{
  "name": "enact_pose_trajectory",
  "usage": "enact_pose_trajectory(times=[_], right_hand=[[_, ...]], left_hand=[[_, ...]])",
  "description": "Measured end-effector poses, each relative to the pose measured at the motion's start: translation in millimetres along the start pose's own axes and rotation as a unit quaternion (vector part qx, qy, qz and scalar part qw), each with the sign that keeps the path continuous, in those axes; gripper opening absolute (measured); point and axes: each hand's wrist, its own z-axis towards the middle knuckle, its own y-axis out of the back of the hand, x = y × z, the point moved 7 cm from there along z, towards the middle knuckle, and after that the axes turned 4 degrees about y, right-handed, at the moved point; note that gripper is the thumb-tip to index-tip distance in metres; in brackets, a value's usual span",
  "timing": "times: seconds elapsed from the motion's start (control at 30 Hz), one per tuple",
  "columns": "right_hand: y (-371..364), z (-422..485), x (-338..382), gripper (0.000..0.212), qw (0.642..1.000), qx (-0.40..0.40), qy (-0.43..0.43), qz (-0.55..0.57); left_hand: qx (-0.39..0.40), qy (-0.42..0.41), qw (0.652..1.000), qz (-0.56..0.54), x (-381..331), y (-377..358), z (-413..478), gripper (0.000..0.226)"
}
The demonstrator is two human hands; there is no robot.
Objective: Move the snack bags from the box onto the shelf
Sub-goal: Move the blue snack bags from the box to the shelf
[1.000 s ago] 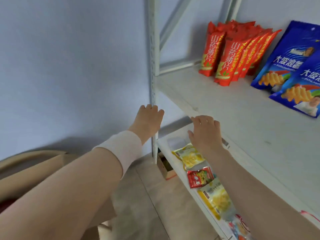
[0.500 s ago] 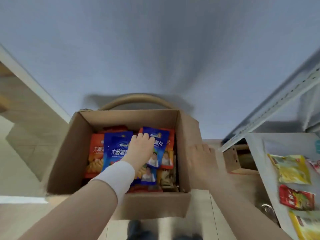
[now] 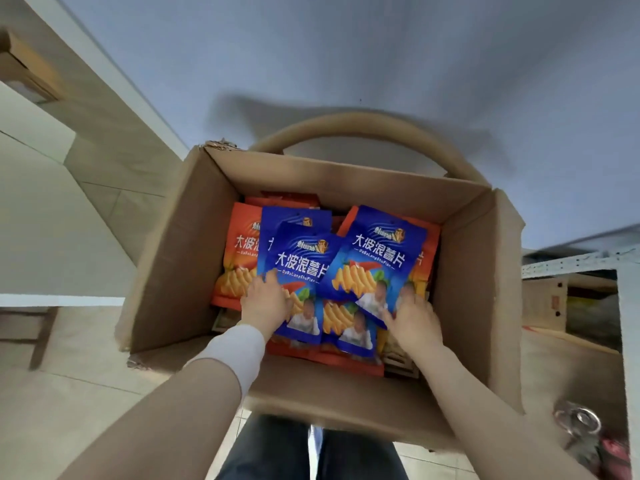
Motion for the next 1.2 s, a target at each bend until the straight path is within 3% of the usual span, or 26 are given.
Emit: enact_pose_trajectory(times=[0.13, 0.23, 0.33, 0.43, 0.53, 0.63, 0.67, 0.77, 0.87, 0.97, 1.1, 1.2], right_hand=[[-27, 54, -15, 0.057, 0.98, 0.005, -0.106, 0.166], [-43, 77, -22, 0.079, 0.955, 0.004, -0.187, 0.228], [-49, 86, -31, 0.089, 0.922, -0.053, -0.252, 0.289], [-47, 86, -32, 0.085, 0.887, -0.111, -0.275, 0.354], [-53, 84, -31, 0.067, 0.855, -0.09, -0.297, 0.416], [-64, 83, -26, 0.023, 0.801, -0.017, -0.286, 0.526], [-65, 82, -26, 0.017, 0.793, -0.008, -0.284, 0.539], [-61, 76, -29, 0.022, 0.778, 0.001, -0.274, 0.565], [-48, 62, -29, 0.015, 0.773, -0.004, -0.252, 0.583], [-24, 32, -28, 0.036, 0.767, -0.044, -0.233, 0.596], [6, -29, -26, 0.021, 0.758, -0.089, -0.205, 0.613], [27, -84, -22, 0.021, 0.76, -0.128, -0.17, 0.614]], left_hand=[[-0.015, 0.08, 0.993, -0.09, 16, -13, 40, 0.084], [-0.015, 0.109, 0.989, -0.099, 21, -23, 57, 0.096], [-0.028, 0.124, 0.989, -0.07, 26, -27, 67, 0.097], [-0.026, 0.131, 0.989, -0.064, 35, -22, 73, 0.092], [-0.004, 0.123, 0.986, -0.11, 45, -23, 80, 0.084], [0.038, 0.093, 0.971, -0.217, 47, -25, 81, 0.053], [0.058, 0.082, 0.963, -0.251, 46, -24, 78, 0.043], [0.109, 0.056, 0.937, -0.326, 46, -21, 66, 0.035], [0.104, 0.041, 0.921, -0.373, 51, -6, 50, 0.036], [0.075, 0.017, 0.909, -0.411, 48, 19, 28, 0.037], [0.08, -0.011, 0.888, -0.452, 29, 47, 1, 0.028], [0.099, -0.093, 0.883, -0.449, -7, 72, -22, 0.031]])
